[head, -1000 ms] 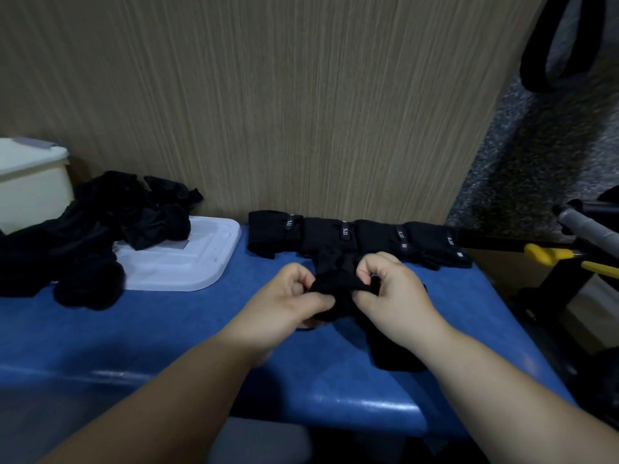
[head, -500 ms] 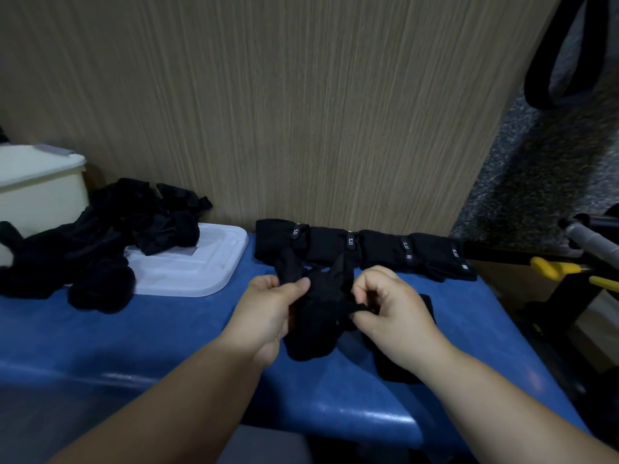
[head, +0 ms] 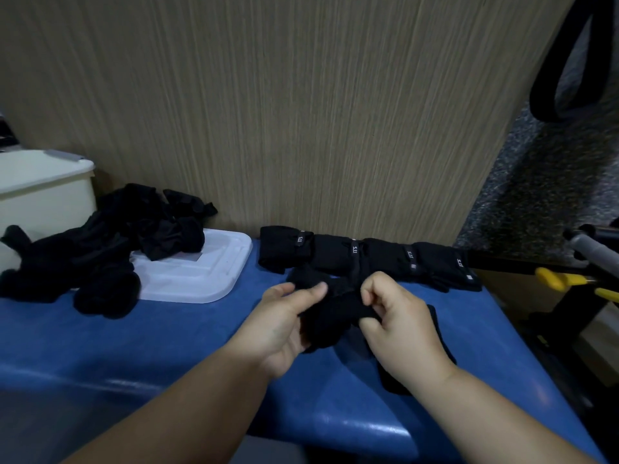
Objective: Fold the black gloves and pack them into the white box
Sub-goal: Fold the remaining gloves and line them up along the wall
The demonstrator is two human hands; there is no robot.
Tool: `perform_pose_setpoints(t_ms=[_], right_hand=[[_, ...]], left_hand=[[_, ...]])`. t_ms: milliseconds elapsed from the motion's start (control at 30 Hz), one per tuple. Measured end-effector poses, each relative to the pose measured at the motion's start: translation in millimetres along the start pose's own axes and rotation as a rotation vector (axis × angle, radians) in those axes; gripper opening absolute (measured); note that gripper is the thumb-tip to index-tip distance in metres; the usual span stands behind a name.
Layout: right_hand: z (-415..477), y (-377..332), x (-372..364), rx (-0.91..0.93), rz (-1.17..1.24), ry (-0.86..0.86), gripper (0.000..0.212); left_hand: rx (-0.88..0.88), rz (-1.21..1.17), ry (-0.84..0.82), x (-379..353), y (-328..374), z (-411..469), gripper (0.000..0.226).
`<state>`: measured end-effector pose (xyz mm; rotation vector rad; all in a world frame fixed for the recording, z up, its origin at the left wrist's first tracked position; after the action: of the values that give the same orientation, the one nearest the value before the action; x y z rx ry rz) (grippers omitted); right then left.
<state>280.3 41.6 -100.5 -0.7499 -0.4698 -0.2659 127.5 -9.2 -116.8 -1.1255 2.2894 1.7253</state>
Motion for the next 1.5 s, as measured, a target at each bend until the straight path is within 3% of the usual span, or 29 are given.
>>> perform_pose_setpoints(t_ms=[200,300,400,467,567,733,867,967,1167,1333,1500], right_hand=[[1.5,-3.1,-4.0,-0.048,0.129,-0.108,0.042],[1.9,-1.4,-4.8,-0.298,0.419,-0.24,0.029],[5.5,2.7,-3.9,-0.613,0.775,-0.227,0.023],[7.8,7.2,-4.7,-0.745,0.843,-0.191,0.037],[8.7,11.2,-7.8,-0.85,0.838,-0.14,0.032],[11.8,17.8,-7.7,-0.779,0.808,0.015,0.041],[11.7,19.0,-6.9,-0.733,0.752,0.022,0.027],[13.2,20.4,-6.8,-0.679,0.662,0.023,0.025],[13.2,26.6,-7.1,-0.637,0.534,0.02,0.02],[13.9,30.8,-6.0,-0.613,0.391,-0.001,0.04],[13.8,25.4,-0.2,-0.525,0.161,-0.046,0.035]], left_hand=[[-0.071,-0.083,0.1,2.7,1.0,5.0,0.061],[-0.101,-0.131,0.114,3.5,5.5,4.4,0.061],[-0.11,-0.126,0.042,2.5,8.2,2.6,0.058],[-0.102,-0.111,-0.051,-0.3,7.2,-1.2,0.061],[-0.103,-0.046,-0.192,-6.2,3.4,-7.0,0.064],[-0.029,0.044,-0.261,-12.4,-1.1,-13.8,0.034],[-0.034,-0.018,-0.111,-10.1,-3.5,-3.9,0.028],[-0.048,-0.052,-0.032,-6.6,-2.7,0.7,0.026],[0.041,-0.149,-0.102,-9.9,-0.6,-4.8,0.031],[0.085,-0.075,-0.227,-11.3,0.3,-8.3,0.039],[-0.036,0.038,-0.086,-9.3,-8.8,-1.2,0.043]])
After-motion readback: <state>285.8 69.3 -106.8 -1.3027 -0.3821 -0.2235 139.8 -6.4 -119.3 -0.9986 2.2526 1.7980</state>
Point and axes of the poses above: each hand's wrist, its own z-axis towards the middle knuckle, its own x-axis out of the back of the hand, y = z × x, the point moved 2 cm from there along z, towards the middle knuckle, and after that the axes turned 10 degrees about y, right-handed, at the moved point
